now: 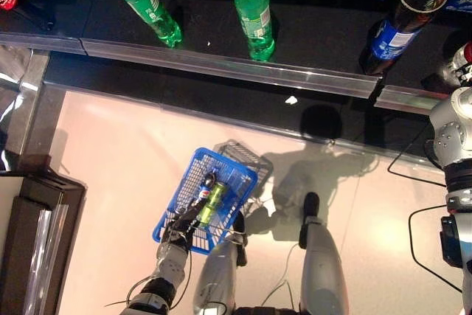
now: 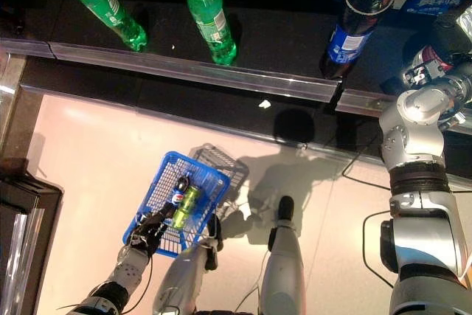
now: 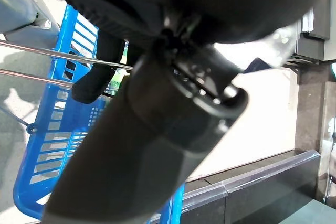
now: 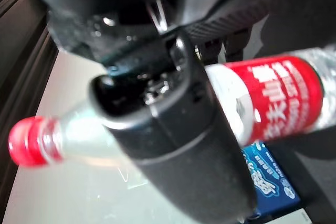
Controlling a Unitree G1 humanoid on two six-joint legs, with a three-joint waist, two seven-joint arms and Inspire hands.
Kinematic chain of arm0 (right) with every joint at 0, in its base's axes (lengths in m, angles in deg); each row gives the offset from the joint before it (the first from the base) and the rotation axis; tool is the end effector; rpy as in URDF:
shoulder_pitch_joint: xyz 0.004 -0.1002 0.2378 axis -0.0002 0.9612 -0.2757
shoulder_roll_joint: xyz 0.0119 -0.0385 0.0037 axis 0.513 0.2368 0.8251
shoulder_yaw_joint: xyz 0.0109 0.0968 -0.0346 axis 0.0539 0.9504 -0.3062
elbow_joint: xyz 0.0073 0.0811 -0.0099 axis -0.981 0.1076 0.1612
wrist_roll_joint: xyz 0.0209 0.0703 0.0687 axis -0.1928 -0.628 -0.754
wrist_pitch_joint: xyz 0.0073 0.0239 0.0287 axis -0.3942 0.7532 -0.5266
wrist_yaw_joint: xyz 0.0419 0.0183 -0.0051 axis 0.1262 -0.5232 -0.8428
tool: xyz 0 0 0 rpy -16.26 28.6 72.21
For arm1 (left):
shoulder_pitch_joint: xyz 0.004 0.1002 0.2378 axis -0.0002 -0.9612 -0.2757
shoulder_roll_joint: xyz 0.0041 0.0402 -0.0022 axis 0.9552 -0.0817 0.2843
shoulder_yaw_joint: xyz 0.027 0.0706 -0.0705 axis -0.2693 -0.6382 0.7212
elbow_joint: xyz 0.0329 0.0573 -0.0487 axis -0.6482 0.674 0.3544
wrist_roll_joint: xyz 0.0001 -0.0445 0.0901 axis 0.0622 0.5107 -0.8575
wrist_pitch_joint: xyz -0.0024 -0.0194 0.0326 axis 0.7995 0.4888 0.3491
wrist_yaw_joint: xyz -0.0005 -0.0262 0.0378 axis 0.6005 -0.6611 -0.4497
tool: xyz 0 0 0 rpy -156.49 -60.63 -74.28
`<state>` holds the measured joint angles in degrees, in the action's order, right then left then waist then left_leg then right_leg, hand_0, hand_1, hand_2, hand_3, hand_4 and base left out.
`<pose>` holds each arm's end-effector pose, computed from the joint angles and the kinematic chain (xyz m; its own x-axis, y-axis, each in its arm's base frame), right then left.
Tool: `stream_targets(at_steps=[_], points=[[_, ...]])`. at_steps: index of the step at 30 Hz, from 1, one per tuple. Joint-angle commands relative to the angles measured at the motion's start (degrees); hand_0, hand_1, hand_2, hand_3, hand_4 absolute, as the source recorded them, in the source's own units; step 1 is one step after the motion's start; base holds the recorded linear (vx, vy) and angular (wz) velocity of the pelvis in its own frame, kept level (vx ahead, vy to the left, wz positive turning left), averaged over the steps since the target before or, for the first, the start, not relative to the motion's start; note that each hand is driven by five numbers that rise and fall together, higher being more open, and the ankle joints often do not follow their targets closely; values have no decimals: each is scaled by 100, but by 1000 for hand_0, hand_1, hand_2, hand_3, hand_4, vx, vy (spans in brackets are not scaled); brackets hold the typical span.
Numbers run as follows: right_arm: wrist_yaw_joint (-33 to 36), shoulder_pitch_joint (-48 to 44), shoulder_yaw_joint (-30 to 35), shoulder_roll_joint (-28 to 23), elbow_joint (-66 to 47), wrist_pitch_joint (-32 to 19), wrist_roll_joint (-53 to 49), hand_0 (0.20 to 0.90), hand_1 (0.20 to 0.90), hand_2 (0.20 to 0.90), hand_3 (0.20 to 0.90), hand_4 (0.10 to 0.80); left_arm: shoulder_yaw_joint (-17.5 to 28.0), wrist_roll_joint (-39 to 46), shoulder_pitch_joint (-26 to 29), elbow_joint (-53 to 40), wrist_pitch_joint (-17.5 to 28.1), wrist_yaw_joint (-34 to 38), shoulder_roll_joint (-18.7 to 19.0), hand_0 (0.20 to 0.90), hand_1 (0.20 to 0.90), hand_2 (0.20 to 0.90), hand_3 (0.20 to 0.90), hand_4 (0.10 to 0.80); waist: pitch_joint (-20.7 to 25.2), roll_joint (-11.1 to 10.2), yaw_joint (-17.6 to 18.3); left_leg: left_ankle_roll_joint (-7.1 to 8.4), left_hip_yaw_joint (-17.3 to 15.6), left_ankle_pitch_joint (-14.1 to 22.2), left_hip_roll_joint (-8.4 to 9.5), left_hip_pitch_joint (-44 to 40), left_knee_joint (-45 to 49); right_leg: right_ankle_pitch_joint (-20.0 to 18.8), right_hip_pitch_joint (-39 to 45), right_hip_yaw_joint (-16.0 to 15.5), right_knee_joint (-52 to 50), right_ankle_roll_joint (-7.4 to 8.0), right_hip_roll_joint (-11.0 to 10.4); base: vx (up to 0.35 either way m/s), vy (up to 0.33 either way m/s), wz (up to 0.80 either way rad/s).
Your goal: Pick up the drink and place into the basket.
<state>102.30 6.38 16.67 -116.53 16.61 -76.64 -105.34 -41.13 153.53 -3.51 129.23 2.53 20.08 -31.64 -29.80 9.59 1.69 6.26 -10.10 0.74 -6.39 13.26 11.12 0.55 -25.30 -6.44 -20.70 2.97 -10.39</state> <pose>0.3171 -0.2964 0.2497 0.3922 -0.8762 0.2800 0.8077 0.4737 0.3510 0.1979 0.1839 -0.0641 0.6793 0.2244 -0.6987 -0.6792 0.5528 -0.4828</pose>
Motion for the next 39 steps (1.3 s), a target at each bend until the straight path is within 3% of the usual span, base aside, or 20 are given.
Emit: stream_targets(at_steps=[1, 14, 19, 22, 33, 36, 39], points=[[-12, -437, -205, -844, -137, -452, 24, 300, 300, 300, 200, 100, -160, 216, -624, -31, 191, 14, 594, 300, 300, 300, 200, 100, 172, -111, -34, 111, 314, -506, -48, 578, 1147, 309, 294, -375, 231, -236, 199, 0, 0, 0], [-80, -14, 68, -922, -316, -732, 221, 300, 300, 300, 200, 100, -47, 231, -752, 18, 164, -80, 589, 300, 300, 300, 200, 100, 379, -167, 10, 134, 192, -400, -43, 356, 1227, 418, 542, -377, 230, -261, 172, -15, 33, 0], [-182, 362, 301, -918, -831, -827, 424, 300, 300, 300, 200, 100, 21, 216, -790, -8, 182, -99, 568, 300, 300, 300, 200, 100, 530, -242, 71, 138, 107, -377, -66, 192, 1163, 430, 696, -364, 299, -272, 190, -16, 50, 3], [-450, 905, 598, -787, -1777, -801, 600, 300, 300, 300, 200, 100, 170, 294, -840, -60, 242, -142, 547, 300, 300, 300, 200, 100, 657, -332, 171, 141, 16, -290, -116, 18, 1165, 507, 838, -341, 290, -274, 234, -2, 65, 1], [-2081, 2993, 1312, 278, -4553, -883, 957, 300, 300, 300, 200, 100, 690, 528, -1112, -671, 463, -424, 274, 300, 300, 300, 200, 100, 1053, -627, 504, 88, -248, -161, -229, -423, 1037, 520, 1338, -169, 526, -249, 361, 28, 50, -3], [-2906, 3457, 1347, 599, -5187, -1039, 617, 300, 300, 300, 200, 100, 761, 487, -1204, -916, 544, -558, 237, 300, 300, 300, 200, 100, 1182, -706, 556, 50, -364, -80, -238, -634, 820, 466, 1491, -130, 669, -193, 363, 31, 57, -11], [-4155, 3774, 1216, 999, -5798, -1206, -79, 300, 300, 300, 200, 100, 791, 470, -1299, -1185, 606, -689, 207, 300, 300, 300, 200, 100, 1305, -760, 572, 18, -461, 49, -247, -839, 651, 456, 1665, -126, 791, -121, 364, 3, 54, -10]])
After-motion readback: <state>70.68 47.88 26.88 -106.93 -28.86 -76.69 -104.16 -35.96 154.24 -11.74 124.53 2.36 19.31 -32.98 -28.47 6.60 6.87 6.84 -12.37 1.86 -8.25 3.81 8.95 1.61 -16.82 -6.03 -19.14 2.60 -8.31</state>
